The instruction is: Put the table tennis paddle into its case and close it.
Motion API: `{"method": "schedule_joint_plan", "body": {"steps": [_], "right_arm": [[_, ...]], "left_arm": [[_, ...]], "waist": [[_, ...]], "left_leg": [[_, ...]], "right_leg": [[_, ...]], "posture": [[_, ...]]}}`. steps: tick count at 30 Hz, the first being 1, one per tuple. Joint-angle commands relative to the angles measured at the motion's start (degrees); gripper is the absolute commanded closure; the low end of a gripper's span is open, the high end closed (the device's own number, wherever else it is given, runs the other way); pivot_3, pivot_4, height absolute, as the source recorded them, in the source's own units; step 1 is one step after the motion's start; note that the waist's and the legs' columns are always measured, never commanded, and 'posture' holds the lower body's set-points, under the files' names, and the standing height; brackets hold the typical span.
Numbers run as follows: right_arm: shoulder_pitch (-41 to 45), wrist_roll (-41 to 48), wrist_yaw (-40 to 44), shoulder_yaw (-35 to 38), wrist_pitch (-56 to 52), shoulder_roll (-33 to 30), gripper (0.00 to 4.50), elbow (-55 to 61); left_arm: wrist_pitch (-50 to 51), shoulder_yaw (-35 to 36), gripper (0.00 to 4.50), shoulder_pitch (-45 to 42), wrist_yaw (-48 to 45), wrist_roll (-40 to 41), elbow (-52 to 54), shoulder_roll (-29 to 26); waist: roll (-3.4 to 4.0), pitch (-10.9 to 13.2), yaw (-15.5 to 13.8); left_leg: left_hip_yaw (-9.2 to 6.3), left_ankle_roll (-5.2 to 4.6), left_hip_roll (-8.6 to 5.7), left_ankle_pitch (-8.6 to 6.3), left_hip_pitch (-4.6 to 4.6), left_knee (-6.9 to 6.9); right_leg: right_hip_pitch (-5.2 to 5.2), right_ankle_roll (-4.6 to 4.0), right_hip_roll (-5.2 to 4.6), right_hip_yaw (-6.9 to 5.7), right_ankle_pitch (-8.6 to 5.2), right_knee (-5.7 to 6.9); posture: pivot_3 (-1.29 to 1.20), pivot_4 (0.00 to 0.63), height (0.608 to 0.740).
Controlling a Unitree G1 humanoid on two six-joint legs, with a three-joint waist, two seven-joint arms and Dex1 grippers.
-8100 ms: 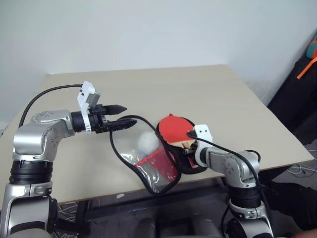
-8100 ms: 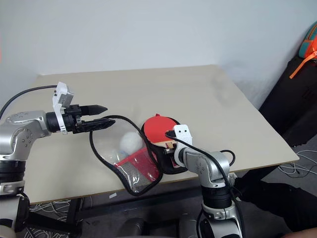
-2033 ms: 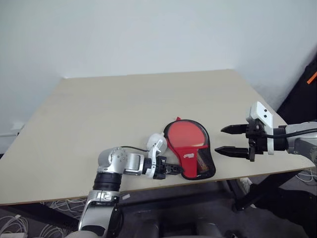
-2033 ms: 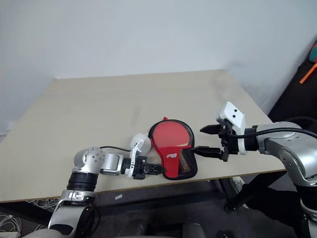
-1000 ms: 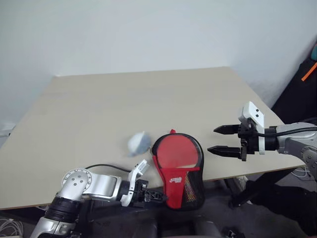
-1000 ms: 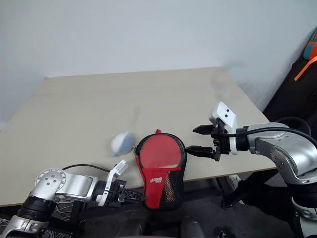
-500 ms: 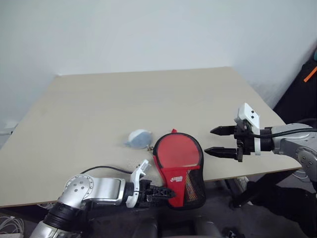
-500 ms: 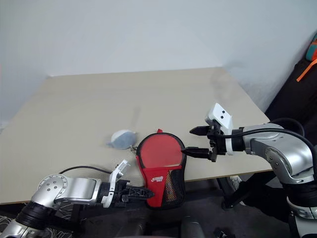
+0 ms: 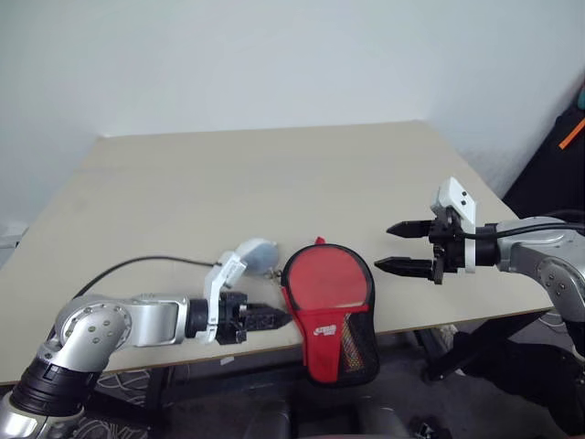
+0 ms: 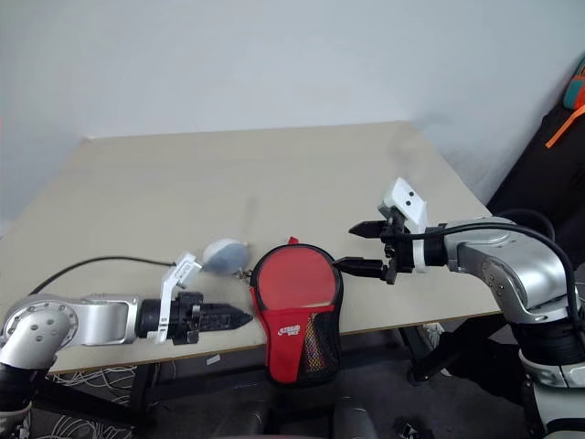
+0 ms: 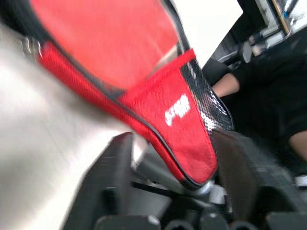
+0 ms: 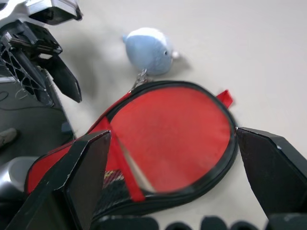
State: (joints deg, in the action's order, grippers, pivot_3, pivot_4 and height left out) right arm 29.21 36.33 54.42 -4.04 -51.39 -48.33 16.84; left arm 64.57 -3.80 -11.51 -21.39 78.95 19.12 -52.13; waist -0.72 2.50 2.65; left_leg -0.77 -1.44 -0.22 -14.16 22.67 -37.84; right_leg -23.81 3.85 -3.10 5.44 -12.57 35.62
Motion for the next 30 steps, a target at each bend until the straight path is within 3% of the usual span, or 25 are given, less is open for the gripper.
{"method": "schedule_joint_plan", "body": {"steps": [1, 4, 10, 14, 19, 30], "right_arm": [[5.05, -3.11, 0.37, 0.93, 3.47, 0.26, 0.00, -5.61], [8.32, -5.16, 1.03, -0.20, 5.33, 1.62, 0.00, -9.74], [17.74, -10.97, -1.54, -3.32, 8.83, 9.36, 0.00, -22.28], [24.24, -14.59, -3.57, -4.80, 10.54, 16.08, 0.00, -31.86], [33.05, -17.83, -5.68, -5.51, 12.54, 26.16, 0.00, -47.07], [44.76, -25.65, -6.94, -6.53, 23.22, 45.48, 0.00, -74.69]], "left_arm": [[-10.03, -1.74, 3.09, -8.52, -5.84, -14.30, -0.21, 3.68], [-14.62, -5.82, 4.18, -11.50, -8.17, -23.21, -0.08, 8.33], [-20.83, -13.40, 4.18, -9.27, -7.94, -36.73, -0.26, 17.28], [-21.88, -15.33, 4.18, -6.57, -7.79, -41.29, -0.95, 21.60], [-26.83, -19.38, 4.18, -2.47, -9.91, -50.43, -0.91, 21.04], [-31.46, -18.53, 4.18, 4.62, -12.58, -56.91, -3.23, 22.07]], "waist": [[-0.01, 0.06, -0.06], [-0.07, 0.10, 0.03], [-0.06, 0.19, 0.38], [-0.02, 0.23, 0.31], [0.02, 0.23, 0.42], [0.13, 0.21, 0.82]], "left_leg": [[0.00, 0.00, -0.01, 0.00, 0.01, -0.01], [-0.01, -0.06, -0.05, 0.04, -0.02, -0.07], [0.02, -0.35, 0.12, 0.12, -0.01, 0.03], [0.00, -0.37, 0.15, 0.15, -0.02, -0.04], [0.00, -0.39, 0.12, 0.16, -0.06, -0.15], [-0.09, -0.36, 0.15, 0.15, -0.07, -0.03]], "right_leg": [[0.01, 0.00, 0.00, -0.01, 0.01, 0.00], [0.26, 0.01, 0.01, 0.01, 0.01, -0.01], [0.18, 0.02, 0.24, 0.15, 0.01, 0.02], [0.20, 0.01, 0.29, 0.14, 0.03, 0.12], [0.31, 0.05, 0.27, 0.14, 0.07, 0.14], [0.28, -0.09, 0.26, 0.01, 0.35, 0.16]], "posture": [[0.00, 0.000, 0.740], [0.00, 0.000, 0.740], [0.00, 0.000, 0.740], [0.00, 0.000, 0.740], [0.00, 0.000, 0.740], [0.00, 0.000, 0.740]]}}
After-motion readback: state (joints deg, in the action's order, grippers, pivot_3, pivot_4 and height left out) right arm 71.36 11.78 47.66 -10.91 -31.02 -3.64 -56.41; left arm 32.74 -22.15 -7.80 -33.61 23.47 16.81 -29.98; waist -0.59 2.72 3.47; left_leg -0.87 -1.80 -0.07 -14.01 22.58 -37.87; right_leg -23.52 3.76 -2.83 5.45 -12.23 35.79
